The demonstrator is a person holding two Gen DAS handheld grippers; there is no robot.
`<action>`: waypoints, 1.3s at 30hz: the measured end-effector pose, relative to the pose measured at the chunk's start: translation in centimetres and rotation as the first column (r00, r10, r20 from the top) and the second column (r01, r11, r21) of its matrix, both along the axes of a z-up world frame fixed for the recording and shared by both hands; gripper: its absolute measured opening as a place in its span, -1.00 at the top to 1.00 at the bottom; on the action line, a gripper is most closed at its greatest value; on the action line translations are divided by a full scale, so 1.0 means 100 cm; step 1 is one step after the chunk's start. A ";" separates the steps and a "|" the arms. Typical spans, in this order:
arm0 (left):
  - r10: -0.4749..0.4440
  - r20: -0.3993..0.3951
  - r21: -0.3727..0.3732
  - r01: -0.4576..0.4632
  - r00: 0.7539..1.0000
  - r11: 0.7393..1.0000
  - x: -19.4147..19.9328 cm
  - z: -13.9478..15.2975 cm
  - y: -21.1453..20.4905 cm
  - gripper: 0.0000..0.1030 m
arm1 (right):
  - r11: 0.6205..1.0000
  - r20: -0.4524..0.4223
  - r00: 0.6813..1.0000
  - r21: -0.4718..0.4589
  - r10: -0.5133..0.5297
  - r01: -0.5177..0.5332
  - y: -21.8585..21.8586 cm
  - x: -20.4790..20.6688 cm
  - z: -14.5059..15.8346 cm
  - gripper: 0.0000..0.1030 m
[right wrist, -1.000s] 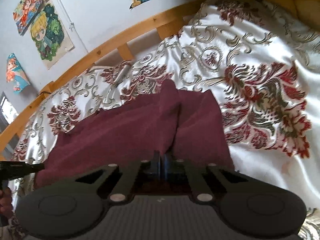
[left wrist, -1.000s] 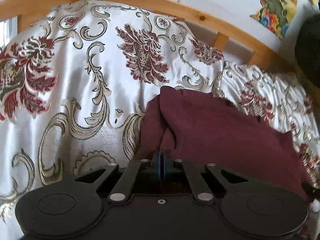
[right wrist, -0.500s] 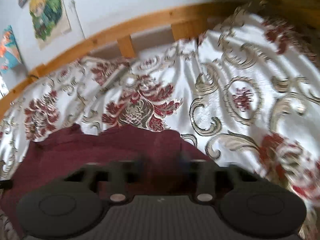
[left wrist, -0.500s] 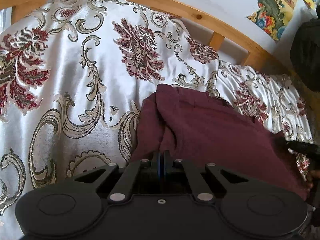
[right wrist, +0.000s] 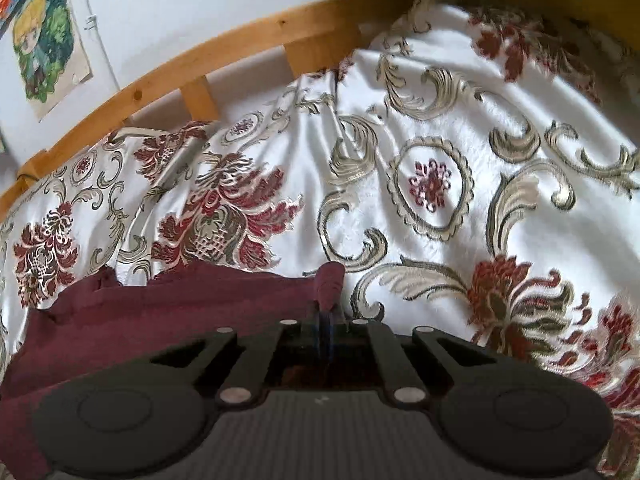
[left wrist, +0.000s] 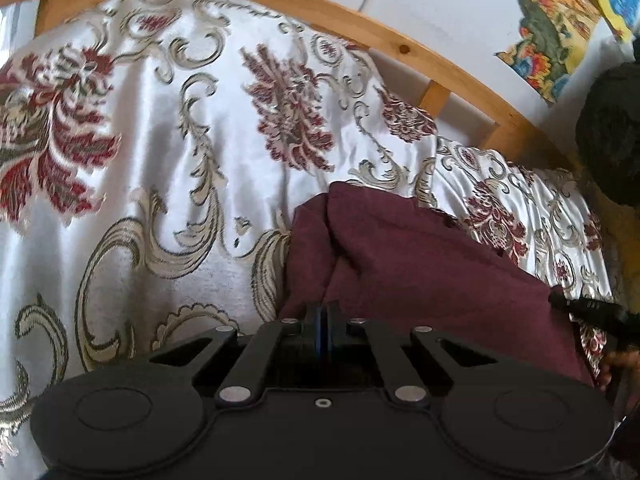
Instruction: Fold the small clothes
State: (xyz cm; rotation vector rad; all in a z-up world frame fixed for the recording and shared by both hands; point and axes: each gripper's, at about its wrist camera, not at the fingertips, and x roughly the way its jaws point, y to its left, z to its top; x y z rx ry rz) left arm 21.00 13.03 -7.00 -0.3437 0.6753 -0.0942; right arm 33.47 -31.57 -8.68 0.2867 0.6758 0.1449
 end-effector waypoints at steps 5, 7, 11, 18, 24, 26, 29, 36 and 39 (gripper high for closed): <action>-0.051 -0.001 0.046 0.051 0.999 0.998 0.001 0.000 -0.010 0.96 | 0.967 0.091 0.968 -0.119 0.235 -0.224 0.046 -0.007 0.037 -0.23; -0.051 -0.009 0.047 0.051 0.999 0.998 0.003 -0.003 -0.010 0.96 | 0.914 0.080 0.914 -0.127 0.398 -0.386 0.081 -0.004 0.045 -0.27; -0.046 -0.002 0.012 0.046 0.999 0.999 0.003 -0.004 -0.003 0.96 | 0.796 0.022 0.806 -0.175 0.591 -0.579 0.160 0.012 0.044 -0.17; -0.045 0.002 -0.001 0.045 0.999 0.999 0.002 -0.006 -0.003 0.96 | 0.693 -0.032 0.712 -0.204 0.702 -0.692 0.253 0.038 0.024 -0.07; -0.044 -0.003 -0.028 0.044 0.999 0.999 0.001 -0.007 0.003 0.96 | 0.646 -0.108 0.676 -0.218 0.729 -0.731 0.283 0.048 0.009 0.50; -0.045 0.003 -0.027 0.045 0.999 0.999 -0.001 -0.007 0.003 0.96 | 0.658 -0.117 0.687 -0.212 0.717 -0.723 0.281 0.052 0.010 0.76; -0.035 0.009 -0.030 0.036 0.999 0.999 -0.005 -0.007 0.004 0.97 | 0.683 -0.090 0.713 -0.227 0.695 -0.695 0.275 0.054 0.018 0.88; 0.072 -0.012 -0.026 -0.072 0.997 0.997 -0.006 -0.008 0.021 1.00 | 0.754 0.049 0.783 -0.315 0.620 -0.577 0.268 0.055 0.041 0.90; 0.083 -0.003 -0.069 -0.083 0.997 0.994 -0.008 -0.008 0.027 1.00 | 0.749 0.001 0.789 -0.318 0.614 -0.582 0.274 0.058 0.024 0.89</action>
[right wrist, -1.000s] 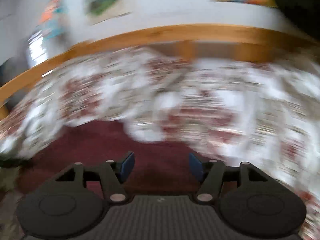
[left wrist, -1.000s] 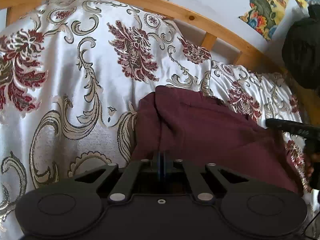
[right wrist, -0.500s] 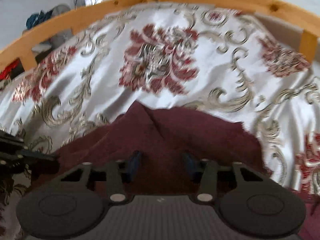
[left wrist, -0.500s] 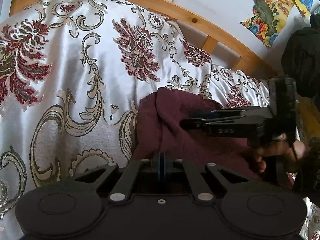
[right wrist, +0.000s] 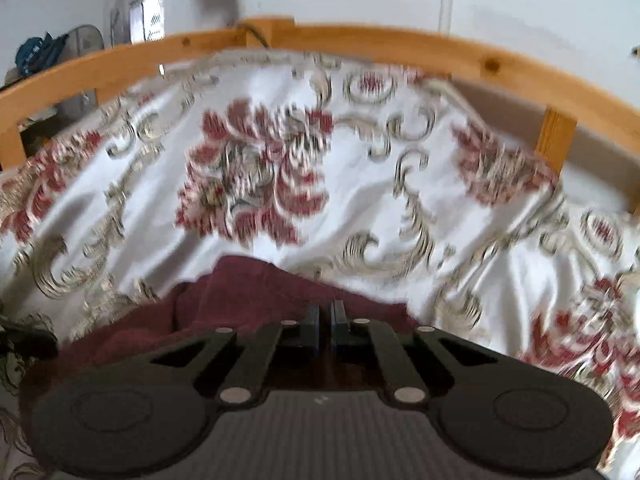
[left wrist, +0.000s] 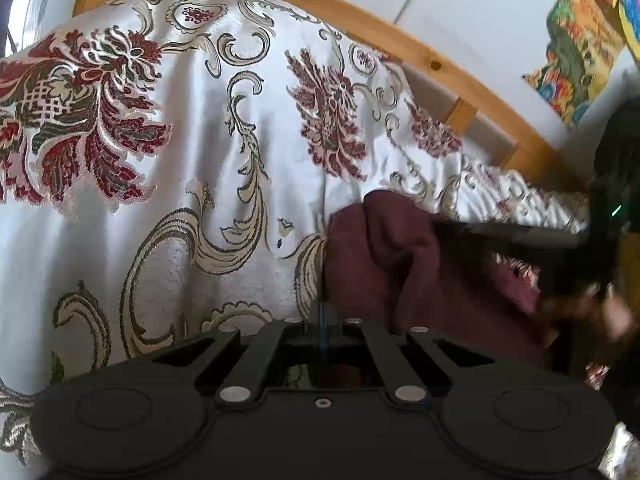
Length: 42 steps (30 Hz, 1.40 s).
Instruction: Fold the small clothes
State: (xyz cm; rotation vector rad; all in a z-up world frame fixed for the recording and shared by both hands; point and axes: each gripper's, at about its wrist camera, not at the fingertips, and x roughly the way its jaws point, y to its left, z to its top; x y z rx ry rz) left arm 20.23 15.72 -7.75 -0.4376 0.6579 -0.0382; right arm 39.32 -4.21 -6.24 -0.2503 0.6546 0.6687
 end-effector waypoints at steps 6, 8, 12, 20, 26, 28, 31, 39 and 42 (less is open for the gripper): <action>-0.078 0.049 -0.052 0.081 0.996 0.995 0.001 0.009 -0.006 0.48 | 0.993 -0.064 0.998 0.112 -0.016 0.024 -0.014 -0.010 -0.003 0.23; -0.113 0.048 -0.063 0.116 0.992 0.991 0.004 0.009 -0.014 0.28 | 0.993 -0.040 0.999 0.121 -0.011 0.015 -0.022 -0.017 0.005 -0.19; -0.176 0.037 -0.046 0.178 0.984 0.983 0.012 0.006 -0.034 0.06 | 0.991 -0.027 0.999 0.124 -0.038 0.041 -0.046 -0.035 0.019 -0.45; -0.089 -0.004 0.091 0.089 0.996 0.992 0.016 0.008 -0.061 0.90 | 0.960 -0.052 0.973 0.159 -0.227 0.232 -0.137 -0.111 0.021 -0.97; -0.029 -0.079 0.084 0.036 0.996 0.996 0.008 0.000 -0.052 0.89 | 0.866 -0.098 0.889 0.201 -0.447 0.457 -0.209 -0.173 0.004 -0.99; -0.031 -0.084 0.077 0.038 0.996 0.996 0.008 0.003 -0.052 0.79 | 0.810 -0.102 0.843 0.238 -0.528 0.536 -0.231 -0.194 -0.004 -0.99; -0.023 -0.081 0.064 0.029 0.996 0.998 0.007 0.008 -0.051 0.37 | 0.755 -0.135 0.800 0.273 -0.584 0.597 -0.254 -0.207 -0.018 -0.99; 0.050 0.007 0.161 -0.051 0.999 0.986 -0.013 0.020 -0.065 -0.83 | 0.761 -0.140 0.791 0.215 -0.596 0.612 -0.250 -0.199 -0.024 -0.99; 0.060 -0.014 0.205 -0.056 0.998 0.977 -0.016 0.017 -0.072 -0.91 | 0.767 -0.100 0.775 0.118 -0.623 0.631 -0.238 -0.207 -0.032 -0.98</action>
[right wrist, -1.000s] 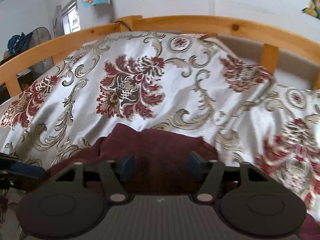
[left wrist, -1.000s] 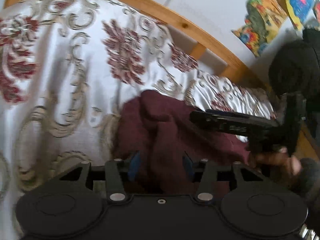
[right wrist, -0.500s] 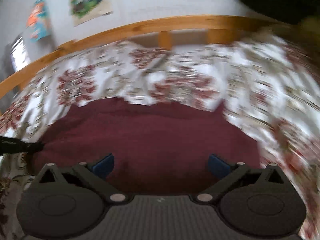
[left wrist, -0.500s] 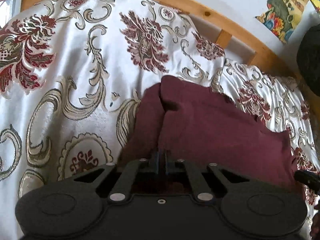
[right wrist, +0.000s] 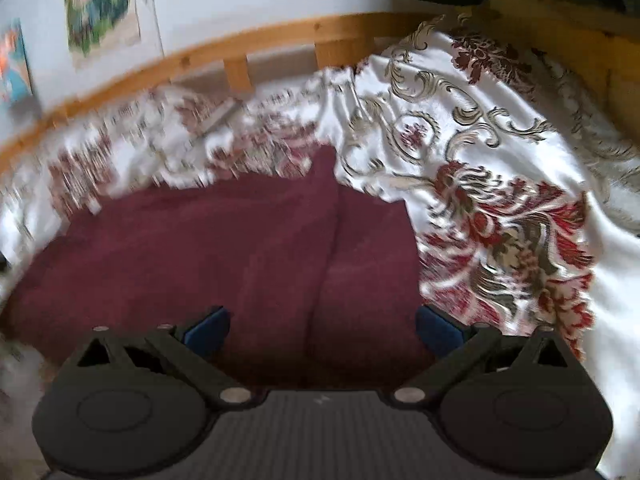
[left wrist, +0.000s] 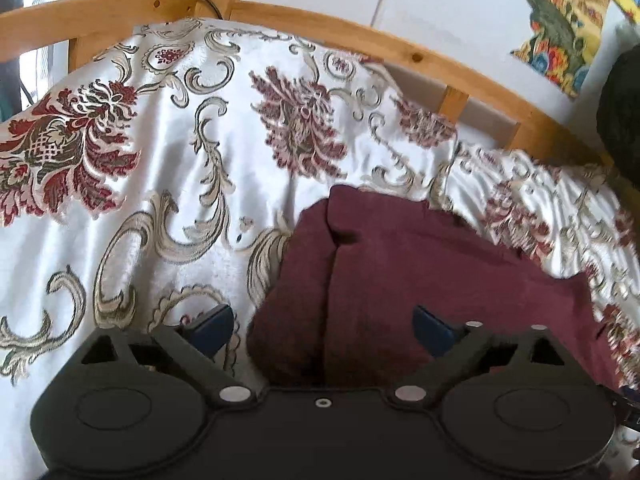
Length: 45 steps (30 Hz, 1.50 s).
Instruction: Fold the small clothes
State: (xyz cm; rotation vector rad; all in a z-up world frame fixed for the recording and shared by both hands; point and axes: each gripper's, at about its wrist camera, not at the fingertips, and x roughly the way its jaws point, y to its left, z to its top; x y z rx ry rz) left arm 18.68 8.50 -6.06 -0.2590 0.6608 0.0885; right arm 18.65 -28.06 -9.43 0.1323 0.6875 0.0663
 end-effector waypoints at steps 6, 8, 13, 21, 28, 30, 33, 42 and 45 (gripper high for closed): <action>0.027 -0.053 0.056 -0.024 0.998 0.998 0.001 -0.009 -0.008 -0.95 | 0.998 -0.018 0.999 -0.051 -0.034 0.033 0.008 -0.009 -0.003 -0.99; 0.030 -0.061 0.061 -0.026 0.998 0.998 0.002 -0.011 -0.009 -0.96 | 0.998 -0.019 0.999 -0.039 -0.039 0.039 0.007 -0.010 -0.004 -0.99; 0.028 -0.074 0.060 -0.024 0.997 0.998 0.003 -0.012 -0.011 -0.98 | 0.999 -0.016 0.999 -0.002 -0.049 0.049 0.003 -0.013 -0.008 -0.99; 0.035 -0.093 0.063 -0.029 0.995 0.998 0.005 -0.015 -0.009 -0.98 | 0.997 -0.004 0.998 0.028 -0.070 0.070 0.001 -0.013 -0.011 -0.99; 0.016 -0.112 0.052 -0.010 0.994 0.999 0.006 -0.022 0.002 -0.99 | 0.990 0.113 0.989 0.109 -0.097 0.084 -0.006 -0.025 0.006 -0.99; 0.004 -0.128 0.027 0.000 0.992 1.000 0.009 -0.028 0.007 -0.99 | 0.996 0.200 0.978 0.076 -0.062 0.048 -0.002 -0.026 0.018 -0.99; -0.025 -0.122 0.025 0.029 0.992 0.999 0.011 -0.032 0.010 -0.99 | 0.997 0.230 0.970 -0.002 0.081 -0.083 0.016 -0.002 0.033 -0.99; -0.093 -0.058 0.043 0.096 0.994 0.994 0.003 -0.039 0.012 -0.99 | 0.894 0.049 0.895 -0.085 0.444 -0.439 0.118 0.127 0.053 -0.62; -0.115 -0.046 0.045 0.117 0.992 0.992 -0.001 -0.041 0.014 -0.99 | 0.835 -0.024 0.852 -0.183 0.524 -0.519 0.150 0.148 0.041 -0.48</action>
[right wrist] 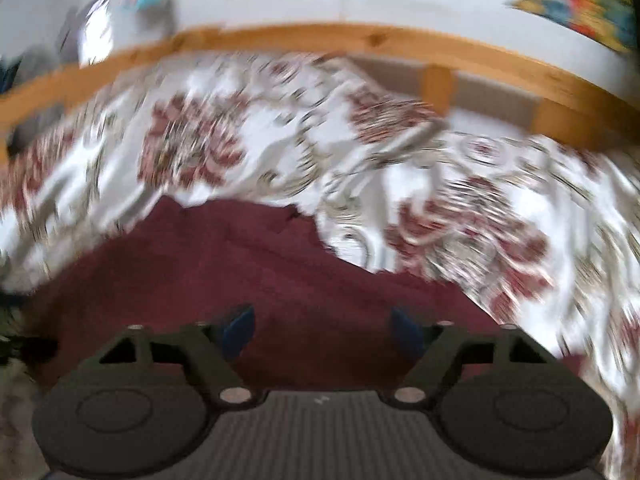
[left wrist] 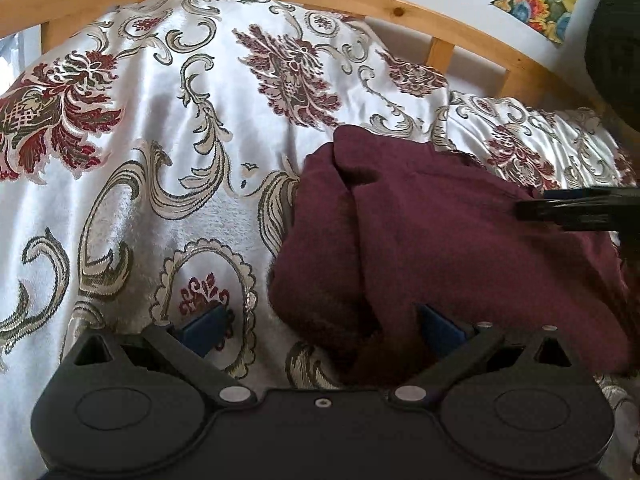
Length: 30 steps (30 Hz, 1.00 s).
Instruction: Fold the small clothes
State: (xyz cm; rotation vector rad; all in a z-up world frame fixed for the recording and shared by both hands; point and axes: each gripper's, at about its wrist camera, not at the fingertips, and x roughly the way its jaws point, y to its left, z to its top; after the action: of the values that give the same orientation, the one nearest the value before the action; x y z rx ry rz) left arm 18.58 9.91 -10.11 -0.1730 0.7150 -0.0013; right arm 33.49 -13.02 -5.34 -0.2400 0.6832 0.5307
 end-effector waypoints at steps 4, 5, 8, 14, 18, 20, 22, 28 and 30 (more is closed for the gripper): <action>-0.024 0.019 -0.019 0.024 1.000 1.000 -0.007 -0.003 0.005 -0.99 | 0.995 -0.003 0.999 -0.098 0.034 -0.034 0.016 0.012 -0.018 0.00; -0.030 0.022 -0.022 0.031 0.999 0.999 -0.008 -0.004 0.006 -0.99 | 0.994 -0.004 0.999 -0.105 0.034 -0.034 0.016 0.015 -0.021 0.14; -0.038 0.024 -0.027 0.039 0.999 0.999 -0.008 -0.005 0.008 -0.99 | 0.995 -0.002 0.999 -0.092 0.044 -0.045 0.013 0.016 -0.025 0.56; -0.037 0.022 -0.022 0.037 0.999 0.999 -0.008 -0.004 0.007 -0.99 | 0.999 0.089 0.996 -0.048 -0.020 0.024 0.009 0.017 -0.010 0.79; -0.032 0.020 -0.015 0.033 0.999 0.999 -0.009 -0.005 0.006 -0.99 | 0.996 0.051 0.999 -0.090 -0.017 0.021 0.014 0.020 -0.025 0.67; -0.033 0.020 -0.015 0.033 0.999 0.999 -0.008 -0.005 0.006 -0.99 | 0.996 0.065 0.997 -0.080 -0.039 0.044 0.009 0.014 -0.023 0.38; -0.033 0.021 -0.017 0.033 0.999 0.999 -0.008 -0.005 0.006 -0.99 | 0.996 0.076 0.995 -0.050 -0.064 0.068 0.000 0.003 -0.015 -0.21; -0.026 0.020 -0.008 0.026 0.999 1.000 -0.006 -0.006 0.004 -0.99 | 0.985 0.103 0.981 0.081 -0.163 0.155 -0.038 -0.061 -0.001 -0.84; -0.025 0.019 -0.005 0.025 1.000 1.000 -0.006 -0.006 0.004 -0.99 | 0.971 0.118 0.969 0.123 -0.218 0.204 -0.050 -0.091 -0.002 -0.95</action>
State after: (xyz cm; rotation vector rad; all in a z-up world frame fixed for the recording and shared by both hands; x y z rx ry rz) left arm 17.99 10.33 -10.72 -0.1692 0.6980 -0.0289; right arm 24.36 -17.98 -5.57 -0.0956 0.5425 0.3433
